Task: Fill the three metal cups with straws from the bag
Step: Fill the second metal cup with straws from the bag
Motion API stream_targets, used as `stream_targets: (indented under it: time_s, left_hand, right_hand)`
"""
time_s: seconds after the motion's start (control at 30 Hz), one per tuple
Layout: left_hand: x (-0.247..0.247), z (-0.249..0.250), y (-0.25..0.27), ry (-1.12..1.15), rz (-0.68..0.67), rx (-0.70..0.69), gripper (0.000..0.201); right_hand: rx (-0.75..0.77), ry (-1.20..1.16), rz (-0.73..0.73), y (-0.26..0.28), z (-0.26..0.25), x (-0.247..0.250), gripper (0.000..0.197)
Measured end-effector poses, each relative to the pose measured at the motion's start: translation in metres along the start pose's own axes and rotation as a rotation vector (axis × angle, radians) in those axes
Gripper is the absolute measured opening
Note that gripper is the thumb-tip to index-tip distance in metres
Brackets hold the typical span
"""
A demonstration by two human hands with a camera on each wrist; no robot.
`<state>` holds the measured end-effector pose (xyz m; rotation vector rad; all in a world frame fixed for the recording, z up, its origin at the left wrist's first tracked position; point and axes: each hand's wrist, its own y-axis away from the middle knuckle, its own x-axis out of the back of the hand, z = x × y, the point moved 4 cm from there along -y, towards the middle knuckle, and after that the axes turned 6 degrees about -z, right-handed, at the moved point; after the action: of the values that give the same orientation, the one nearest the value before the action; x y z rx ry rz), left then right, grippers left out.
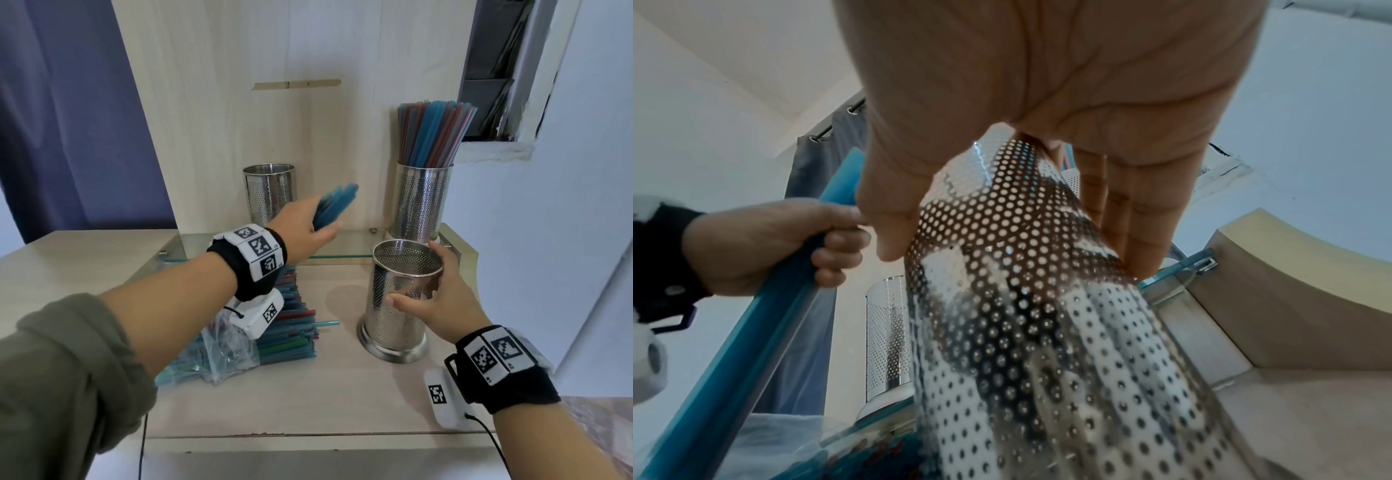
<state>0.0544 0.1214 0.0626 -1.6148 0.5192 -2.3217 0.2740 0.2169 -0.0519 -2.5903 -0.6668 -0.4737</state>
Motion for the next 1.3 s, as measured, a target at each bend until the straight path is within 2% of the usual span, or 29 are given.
stream_targets:
  time_s: [0.07,0.13,0.23,0.3,0.37,0.43,0.53,0.6,0.67,0.7,0.73,0.8,0.83,0.9,0.97,1.03,1.17,1.23,1.3]
  left_hand:
    - [0.014,0.009,-0.004,0.111,0.07,-0.009,0.022]
    - [0.03,0.019,-0.004,0.284,0.135,-0.016,0.016]
    - [0.055,0.032,0.001,0.477,0.269,-0.069,0.015]
    - [0.065,0.039,0.007,0.611,0.307,-0.103,0.014]
    - [0.068,0.05,0.013,0.768,0.293,-0.14,0.012]
    - [0.065,0.064,0.023,0.87,0.244,-0.184,0.014]
    - [0.051,0.077,0.039,0.927,0.188,-0.226,0.014]
    - [0.04,0.079,0.049,0.865,0.126,-0.242,0.015]
    - [0.032,0.074,0.055,0.811,0.076,-0.198,0.007]
    - [0.032,0.072,0.058,0.771,0.088,-0.172,0.013]
    - [0.036,0.068,0.06,0.708,0.137,-0.167,0.034]
    - [0.048,0.064,0.063,0.508,0.275,-0.26,0.068]
    - [0.053,0.066,0.064,0.376,0.313,-0.341,0.074]
    - [0.05,0.072,0.064,0.093,0.284,-0.47,0.063]
    - [0.036,0.076,0.065,0.014,0.141,-0.493,0.051]
    - [0.026,0.071,0.068,0.129,0.081,-0.439,0.049]
    - [0.032,0.034,0.067,0.358,0.153,-0.243,0.049]
    - [0.023,0.006,0.065,0.175,0.016,-0.127,0.045]
    - [0.001,-0.024,0.07,-0.244,-0.238,0.013,0.047]
  right_hand:
    - [-0.021,0.048,-0.018,0.0,-0.001,0.001,0.135]
    - [-0.011,0.227,0.033,0.002,-0.009,0.004,0.137]
    - [0.168,0.475,0.189,0.016,-0.053,0.003,0.128]
    - [0.311,0.442,0.144,0.028,-0.093,-0.012,0.109]
    - [0.391,0.362,0.016,0.035,-0.12,-0.035,0.09]
    - [0.385,0.251,-0.086,0.037,-0.133,-0.058,0.073]
    - [0.317,0.039,-0.099,0.035,-0.137,-0.079,0.035]
    - [0.323,-0.155,-0.071,0.037,-0.135,-0.085,0.023]
    - [0.306,-0.262,-0.094,0.039,-0.128,-0.089,0.027]
    - [0.287,-0.271,-0.111,0.042,-0.123,-0.09,0.027]
    - [0.265,-0.259,-0.116,0.044,-0.117,-0.091,0.027]
    - [0.222,-0.216,-0.094,0.048,-0.104,-0.091,0.026]
    - [0.209,-0.197,-0.073,0.049,-0.098,-0.091,0.026]
    - [0.183,-0.192,-0.048,0.05,-0.089,-0.091,0.025]
    - [0.164,-0.236,-0.035,0.05,-0.083,-0.093,0.022]
    - [0.15,-0.257,-0.021,0.049,-0.078,-0.093,0.024]
    - [0.115,-0.24,0.036,0.045,-0.067,-0.084,0.025]
    - [0.106,-0.254,0.047,0.043,-0.062,-0.081,0.021]
    - [0.106,-0.252,0.043,0.042,-0.059,-0.081,0.019]
